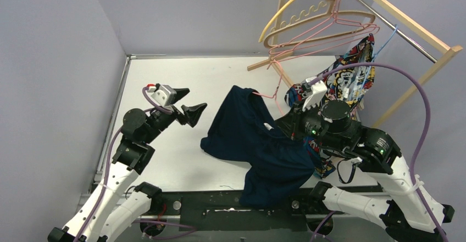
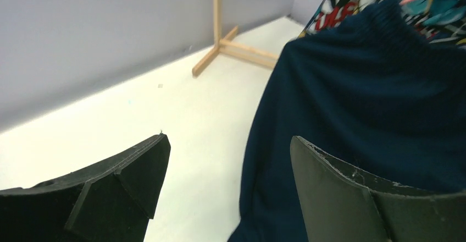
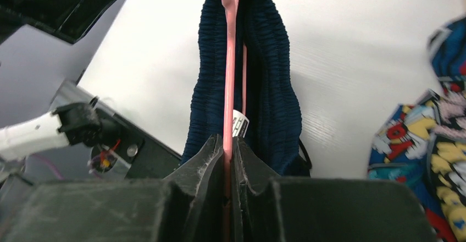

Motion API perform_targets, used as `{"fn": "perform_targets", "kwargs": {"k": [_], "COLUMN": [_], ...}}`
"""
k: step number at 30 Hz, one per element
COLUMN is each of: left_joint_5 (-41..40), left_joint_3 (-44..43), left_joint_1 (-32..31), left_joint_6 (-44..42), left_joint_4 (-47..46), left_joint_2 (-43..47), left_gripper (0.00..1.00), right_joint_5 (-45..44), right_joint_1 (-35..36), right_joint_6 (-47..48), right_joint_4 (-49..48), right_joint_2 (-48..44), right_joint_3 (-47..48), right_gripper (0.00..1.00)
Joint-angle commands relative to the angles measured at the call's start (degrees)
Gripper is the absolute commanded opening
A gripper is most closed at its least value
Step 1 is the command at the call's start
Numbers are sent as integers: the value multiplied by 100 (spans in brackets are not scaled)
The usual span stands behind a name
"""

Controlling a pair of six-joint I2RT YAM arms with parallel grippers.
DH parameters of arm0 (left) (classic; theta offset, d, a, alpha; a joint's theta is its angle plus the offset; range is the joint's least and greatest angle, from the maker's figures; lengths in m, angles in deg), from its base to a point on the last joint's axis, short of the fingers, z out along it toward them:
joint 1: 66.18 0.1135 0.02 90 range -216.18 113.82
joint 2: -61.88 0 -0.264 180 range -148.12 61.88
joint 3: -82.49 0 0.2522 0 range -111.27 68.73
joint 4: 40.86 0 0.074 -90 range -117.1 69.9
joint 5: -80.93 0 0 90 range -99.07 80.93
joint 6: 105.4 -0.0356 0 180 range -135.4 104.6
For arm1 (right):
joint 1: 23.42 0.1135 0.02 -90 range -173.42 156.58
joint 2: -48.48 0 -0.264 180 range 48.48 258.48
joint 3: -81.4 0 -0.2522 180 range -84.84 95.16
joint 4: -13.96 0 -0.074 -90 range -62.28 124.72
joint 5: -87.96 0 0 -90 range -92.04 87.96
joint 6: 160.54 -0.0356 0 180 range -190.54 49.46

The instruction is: Place the shorts on the hanger

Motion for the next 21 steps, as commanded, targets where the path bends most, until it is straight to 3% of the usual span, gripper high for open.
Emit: {"fn": "perform_targets", "kwargs": {"k": [1, 11, 21], "left_joint_5": [-586, -914, -866], "left_joint_3": [465, 876, 906], "left_joint_1": [23, 28, 33], "left_joint_6": [81, -212, -292], "left_joint_4": [-190, -334, -326], "left_joint_2": [120, 370, 433], "left_gripper": [81, 81, 82], "right_joint_5": [-1415, -2981, -3964], "right_joint_1": [-8, -4, -5], "right_joint_6": [-758, -1547, -1481], "right_joint_4": [359, 828, -26], "right_joint_2": [4, 362, 505], "right_joint_3": [444, 853, 795], "right_gripper": [0, 0, 0]}}
